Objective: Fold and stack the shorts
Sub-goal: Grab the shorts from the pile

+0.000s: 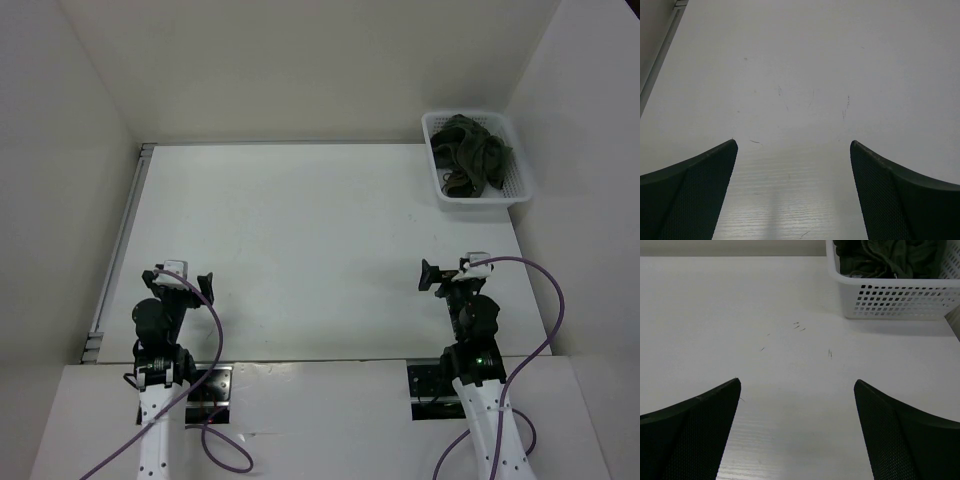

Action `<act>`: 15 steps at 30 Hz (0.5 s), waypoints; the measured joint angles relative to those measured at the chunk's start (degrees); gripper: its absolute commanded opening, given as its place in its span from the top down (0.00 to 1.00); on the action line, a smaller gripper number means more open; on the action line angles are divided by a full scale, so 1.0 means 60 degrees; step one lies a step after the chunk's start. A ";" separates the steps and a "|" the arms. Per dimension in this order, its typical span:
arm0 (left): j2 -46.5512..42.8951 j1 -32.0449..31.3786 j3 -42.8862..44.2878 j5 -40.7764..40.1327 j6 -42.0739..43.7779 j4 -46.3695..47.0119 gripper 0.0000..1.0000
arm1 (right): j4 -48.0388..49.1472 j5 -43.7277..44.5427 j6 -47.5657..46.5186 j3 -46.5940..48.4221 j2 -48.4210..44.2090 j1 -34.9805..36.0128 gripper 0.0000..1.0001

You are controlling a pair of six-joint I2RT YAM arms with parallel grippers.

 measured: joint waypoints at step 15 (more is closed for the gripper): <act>-0.0033 -0.0026 0.0197 0.4109 -0.0011 -0.0554 0.00 | -0.0608 -0.4156 -1.0644 0.0255 -0.0007 -0.0018 0.02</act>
